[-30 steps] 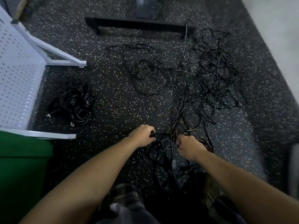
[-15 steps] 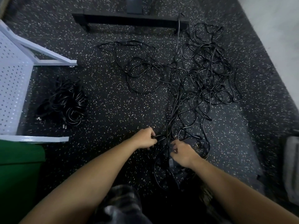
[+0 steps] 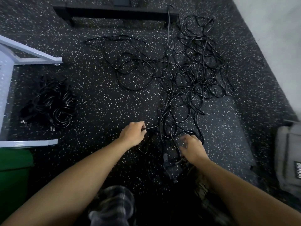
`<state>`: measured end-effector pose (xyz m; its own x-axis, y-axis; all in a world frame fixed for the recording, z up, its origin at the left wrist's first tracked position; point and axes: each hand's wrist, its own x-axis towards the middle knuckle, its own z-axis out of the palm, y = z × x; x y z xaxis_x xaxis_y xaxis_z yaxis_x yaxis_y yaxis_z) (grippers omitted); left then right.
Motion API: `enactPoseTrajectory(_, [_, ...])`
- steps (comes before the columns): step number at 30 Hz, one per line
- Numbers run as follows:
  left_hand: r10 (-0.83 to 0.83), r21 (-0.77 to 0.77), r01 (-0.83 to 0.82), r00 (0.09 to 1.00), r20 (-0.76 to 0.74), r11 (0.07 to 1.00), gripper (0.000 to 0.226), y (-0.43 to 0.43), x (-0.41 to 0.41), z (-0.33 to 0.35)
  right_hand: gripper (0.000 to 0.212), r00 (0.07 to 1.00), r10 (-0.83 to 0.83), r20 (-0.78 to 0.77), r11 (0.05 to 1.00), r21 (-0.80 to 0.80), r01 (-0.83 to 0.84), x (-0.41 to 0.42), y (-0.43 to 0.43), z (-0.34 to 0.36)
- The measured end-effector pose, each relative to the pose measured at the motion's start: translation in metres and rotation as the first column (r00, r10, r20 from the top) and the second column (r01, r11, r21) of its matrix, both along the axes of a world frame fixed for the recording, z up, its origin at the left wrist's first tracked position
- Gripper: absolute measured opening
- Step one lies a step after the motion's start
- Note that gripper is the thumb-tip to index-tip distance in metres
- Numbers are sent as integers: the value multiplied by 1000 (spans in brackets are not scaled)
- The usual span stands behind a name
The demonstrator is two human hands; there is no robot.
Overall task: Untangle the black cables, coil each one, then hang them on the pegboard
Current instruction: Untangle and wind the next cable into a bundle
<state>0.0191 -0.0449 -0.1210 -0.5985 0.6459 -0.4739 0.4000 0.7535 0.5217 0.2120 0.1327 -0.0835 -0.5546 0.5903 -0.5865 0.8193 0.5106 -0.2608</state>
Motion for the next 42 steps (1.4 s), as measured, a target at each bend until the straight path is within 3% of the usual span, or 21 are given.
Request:
enactPoseTrajectory(3, [27,24,-29,997,72,999,17,-4,-3,-4,48,999,28,-29,991,-129,-32,-12,-14,-6])
enactPoseTrajectory(6, [68,74,-77,991,113,994,22,-5,-4,-6,56,998,43,33,988,-148,-38,-23,-37,-21])
enactPoseTrajectory(10, [136,98,-154,975,175,983,23,-8,-9,-4,30,996,62,69,988,-146,-51,-29,-50,-33])
enactPoseTrajectory(12, [147,112,-170,971,190,979,19,-10,-17,-1,17,999,5,-42,984,-177,-12,-37,-49,-27])
enactPoseTrajectory(15, [99,76,-115,977,190,990,23,-14,-32,7,23,978,-116,-173,961,-267,66,-54,-45,-1])
enactPoseTrajectory(18, [-19,-57,26,993,117,998,40,-13,-43,23,27,951,-111,-288,953,-303,19,-72,-43,29])
enactPoseTrajectory(21, [-34,113,30,999,40,993,71,-4,-49,57,32,900,-6,-437,970,-220,-100,-88,-41,66])
enactPoseTrajectory(23, [-121,245,131,991,-56,961,79,6,-57,86,28,861,69,-503,976,-144,-163,-98,-36,98])
enactPoseTrajectory(28, [-180,399,229,971,-156,888,47,26,-78,170,23,735,330,-592,935,97,-342,-103,-17,200])
enactPoseTrajectory(32, [-147,478,196,979,-138,856,10,28,-79,233,26,615,391,-685,914,212,-345,-101,-18,294])
enactPoseTrajectory(37, [80,540,43,976,-202,840,22,7,-84,313,26,490,316,-812,943,212,-256,-90,-15,376])
enactPoseTrajectory(42, [284,708,-126,953,-109,695,18,-14,-80,392,27,479,189,-857,978,121,-170,-85,-7,397])
